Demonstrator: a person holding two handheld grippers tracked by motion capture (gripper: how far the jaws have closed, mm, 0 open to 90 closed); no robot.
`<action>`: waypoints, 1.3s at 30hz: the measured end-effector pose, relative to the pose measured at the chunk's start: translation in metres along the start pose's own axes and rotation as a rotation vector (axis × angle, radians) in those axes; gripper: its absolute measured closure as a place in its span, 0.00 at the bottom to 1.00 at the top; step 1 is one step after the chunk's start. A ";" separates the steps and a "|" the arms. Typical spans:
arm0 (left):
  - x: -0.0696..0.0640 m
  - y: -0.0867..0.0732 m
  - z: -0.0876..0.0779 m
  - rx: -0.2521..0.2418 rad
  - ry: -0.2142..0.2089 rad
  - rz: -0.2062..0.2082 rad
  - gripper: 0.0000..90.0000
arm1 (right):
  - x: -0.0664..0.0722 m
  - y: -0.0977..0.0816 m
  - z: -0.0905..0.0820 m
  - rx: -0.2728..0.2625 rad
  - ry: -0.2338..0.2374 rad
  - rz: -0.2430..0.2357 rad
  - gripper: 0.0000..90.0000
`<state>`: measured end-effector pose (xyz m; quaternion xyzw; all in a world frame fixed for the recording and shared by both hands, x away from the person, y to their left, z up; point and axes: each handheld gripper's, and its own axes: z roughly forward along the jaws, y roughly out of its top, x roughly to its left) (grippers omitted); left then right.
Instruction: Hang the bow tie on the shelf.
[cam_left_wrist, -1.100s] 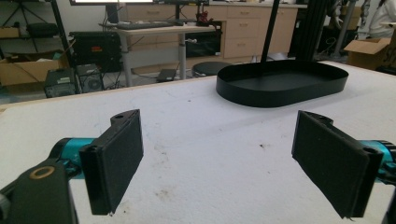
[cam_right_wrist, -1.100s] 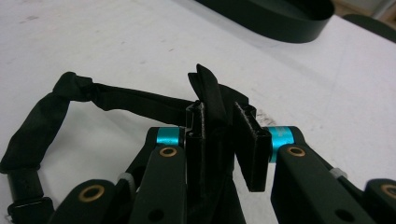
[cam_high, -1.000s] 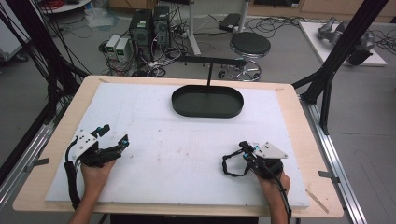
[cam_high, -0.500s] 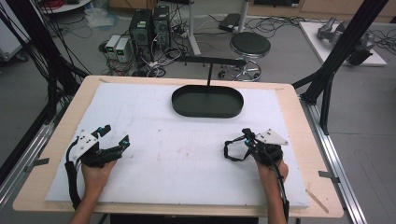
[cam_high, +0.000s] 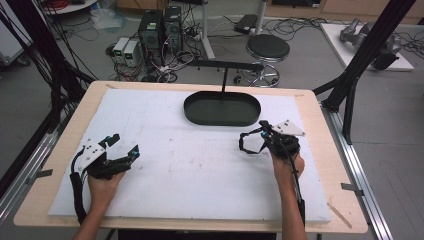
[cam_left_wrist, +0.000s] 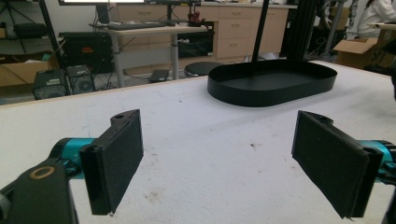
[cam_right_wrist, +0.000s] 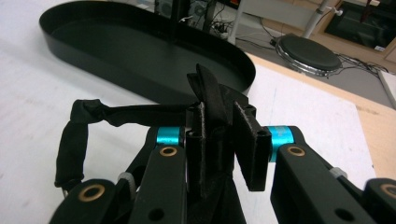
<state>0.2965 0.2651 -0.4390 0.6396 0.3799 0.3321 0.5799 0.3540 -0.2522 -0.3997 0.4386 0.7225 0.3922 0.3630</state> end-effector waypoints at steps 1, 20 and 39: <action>0.000 0.000 0.000 0.001 -0.001 0.000 0.19 | 0.000 0.002 0.002 -0.003 -0.004 0.005 0.83; 0.000 0.000 0.000 0.001 -0.010 -0.002 0.19 | -0.009 0.047 0.029 -0.082 -0.048 0.039 0.83; 0.000 0.000 0.001 -0.002 -0.015 -0.001 0.19 | -0.027 0.086 0.039 -0.154 -0.069 0.069 0.83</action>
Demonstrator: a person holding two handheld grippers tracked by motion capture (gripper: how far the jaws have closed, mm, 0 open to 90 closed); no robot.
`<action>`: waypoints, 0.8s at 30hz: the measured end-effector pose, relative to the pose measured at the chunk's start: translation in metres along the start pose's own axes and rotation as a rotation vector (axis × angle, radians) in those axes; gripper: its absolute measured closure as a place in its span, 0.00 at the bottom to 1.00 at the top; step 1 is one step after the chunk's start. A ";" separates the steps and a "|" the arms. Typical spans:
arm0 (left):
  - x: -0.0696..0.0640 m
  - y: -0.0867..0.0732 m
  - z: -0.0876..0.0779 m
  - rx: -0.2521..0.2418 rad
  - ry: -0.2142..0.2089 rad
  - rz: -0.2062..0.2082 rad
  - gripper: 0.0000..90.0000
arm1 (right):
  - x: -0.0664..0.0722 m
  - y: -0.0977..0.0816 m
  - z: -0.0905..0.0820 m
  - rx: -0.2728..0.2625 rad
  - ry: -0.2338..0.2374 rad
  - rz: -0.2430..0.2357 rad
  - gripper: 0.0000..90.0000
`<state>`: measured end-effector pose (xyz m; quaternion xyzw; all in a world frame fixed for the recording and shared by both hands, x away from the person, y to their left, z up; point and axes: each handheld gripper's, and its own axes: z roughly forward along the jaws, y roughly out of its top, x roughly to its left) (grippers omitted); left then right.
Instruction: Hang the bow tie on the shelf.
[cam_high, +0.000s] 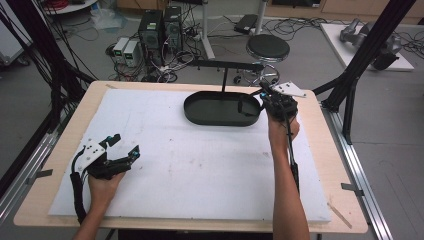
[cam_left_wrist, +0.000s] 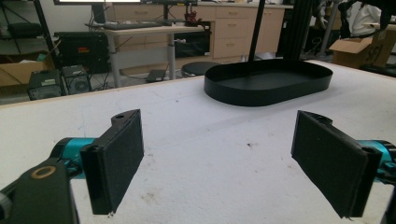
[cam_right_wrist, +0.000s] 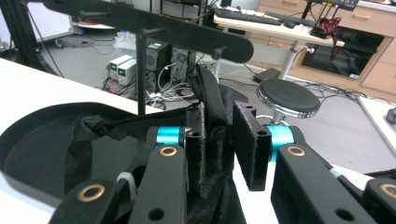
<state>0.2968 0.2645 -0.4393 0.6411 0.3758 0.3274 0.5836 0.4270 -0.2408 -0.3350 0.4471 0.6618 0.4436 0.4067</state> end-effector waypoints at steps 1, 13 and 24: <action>0.000 0.000 0.000 0.000 0.002 0.001 0.19 | 0.000 0.000 0.000 -0.008 -0.003 0.004 0.83; 0.000 0.000 0.000 -0.002 0.001 0.000 0.19 | -0.004 0.000 0.013 -0.017 -0.032 0.051 0.83; 0.000 0.000 0.000 0.000 -0.004 0.003 0.19 | 0.002 0.028 0.028 -0.039 -0.047 0.040 0.83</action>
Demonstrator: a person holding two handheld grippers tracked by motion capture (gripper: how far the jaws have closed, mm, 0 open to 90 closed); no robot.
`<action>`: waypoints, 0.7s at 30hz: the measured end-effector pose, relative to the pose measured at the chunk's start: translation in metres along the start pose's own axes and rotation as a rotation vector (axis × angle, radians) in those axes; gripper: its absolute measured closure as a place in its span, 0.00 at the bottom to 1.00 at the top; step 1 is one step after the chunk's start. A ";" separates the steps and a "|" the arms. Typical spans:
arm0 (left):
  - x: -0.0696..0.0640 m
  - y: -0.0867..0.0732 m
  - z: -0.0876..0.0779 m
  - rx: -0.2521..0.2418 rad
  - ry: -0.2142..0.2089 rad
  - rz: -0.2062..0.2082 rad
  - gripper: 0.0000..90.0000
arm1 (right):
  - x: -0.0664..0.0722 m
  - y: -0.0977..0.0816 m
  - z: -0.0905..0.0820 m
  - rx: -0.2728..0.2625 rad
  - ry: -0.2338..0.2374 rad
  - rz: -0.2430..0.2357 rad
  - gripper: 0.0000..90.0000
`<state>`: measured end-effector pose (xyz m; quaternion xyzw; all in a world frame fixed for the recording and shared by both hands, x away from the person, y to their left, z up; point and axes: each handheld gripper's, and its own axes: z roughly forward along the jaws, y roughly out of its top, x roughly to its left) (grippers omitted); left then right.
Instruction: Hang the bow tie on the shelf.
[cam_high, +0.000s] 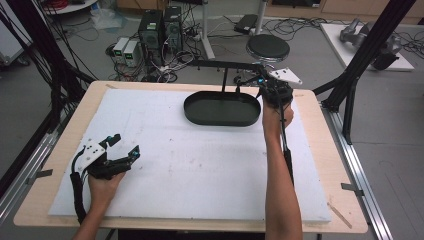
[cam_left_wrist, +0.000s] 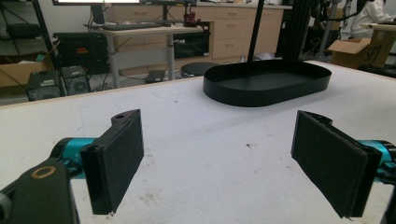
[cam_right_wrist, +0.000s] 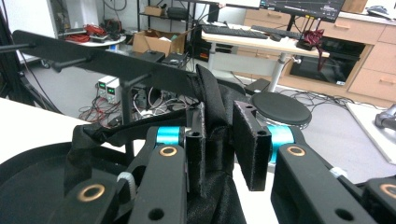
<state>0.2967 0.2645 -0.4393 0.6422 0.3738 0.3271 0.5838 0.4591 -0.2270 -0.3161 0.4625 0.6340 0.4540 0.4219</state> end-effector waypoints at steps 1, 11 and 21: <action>0.000 0.000 0.000 -0.002 -0.002 -0.004 0.19 | 0.000 0.001 0.001 -0.004 -0.003 -0.001 0.83; 0.000 0.000 0.000 -0.003 -0.006 -0.006 0.19 | -0.006 0.013 0.017 -0.001 -0.029 0.018 0.83; 0.000 0.000 0.000 0.000 -0.011 -0.002 0.19 | -0.009 0.009 0.030 0.024 -0.052 0.013 0.83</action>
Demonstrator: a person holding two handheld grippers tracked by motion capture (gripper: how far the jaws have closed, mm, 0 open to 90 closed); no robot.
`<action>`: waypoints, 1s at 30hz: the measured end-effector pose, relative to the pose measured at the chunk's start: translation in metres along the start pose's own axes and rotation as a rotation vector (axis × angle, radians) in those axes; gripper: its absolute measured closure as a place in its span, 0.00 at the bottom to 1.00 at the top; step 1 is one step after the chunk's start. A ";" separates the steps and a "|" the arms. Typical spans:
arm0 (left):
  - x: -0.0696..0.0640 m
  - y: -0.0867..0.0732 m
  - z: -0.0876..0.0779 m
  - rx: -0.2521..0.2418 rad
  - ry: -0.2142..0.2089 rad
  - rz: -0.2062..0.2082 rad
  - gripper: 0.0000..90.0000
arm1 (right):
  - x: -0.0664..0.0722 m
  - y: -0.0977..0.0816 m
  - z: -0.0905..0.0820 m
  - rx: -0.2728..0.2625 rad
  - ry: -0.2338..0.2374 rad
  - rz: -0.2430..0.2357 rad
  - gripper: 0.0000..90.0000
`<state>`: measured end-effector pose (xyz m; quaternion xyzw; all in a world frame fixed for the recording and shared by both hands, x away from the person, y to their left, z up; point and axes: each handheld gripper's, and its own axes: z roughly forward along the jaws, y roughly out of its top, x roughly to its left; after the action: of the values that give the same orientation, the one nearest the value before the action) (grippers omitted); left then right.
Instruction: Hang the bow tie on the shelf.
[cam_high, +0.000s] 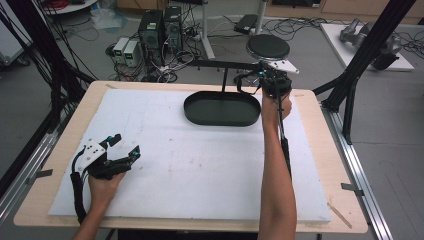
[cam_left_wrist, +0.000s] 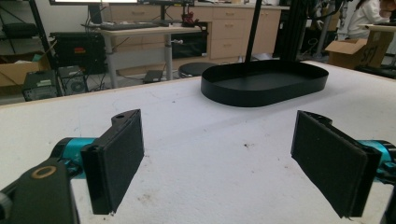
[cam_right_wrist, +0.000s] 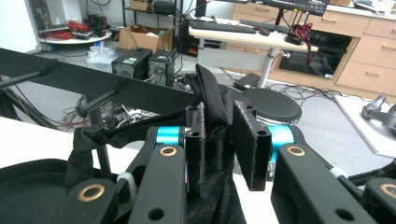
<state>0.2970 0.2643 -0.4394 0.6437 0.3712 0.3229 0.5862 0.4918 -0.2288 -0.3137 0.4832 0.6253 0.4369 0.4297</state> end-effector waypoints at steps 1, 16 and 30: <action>0.000 0.000 0.000 -0.001 0.001 0.000 0.19 | -0.001 -0.001 0.001 -0.001 -0.001 0.003 0.83; 0.000 0.000 0.000 0.002 -0.001 -0.002 0.19 | -0.001 0.001 0.006 -0.027 0.006 0.010 0.83; -0.001 0.000 0.000 0.002 -0.003 -0.003 0.19 | 0.000 0.005 0.016 0.008 -0.017 0.005 0.83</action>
<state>0.2968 0.2637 -0.4395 0.6442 0.3717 0.3207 0.5865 0.5086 -0.2259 -0.3128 0.4902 0.6224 0.4313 0.4317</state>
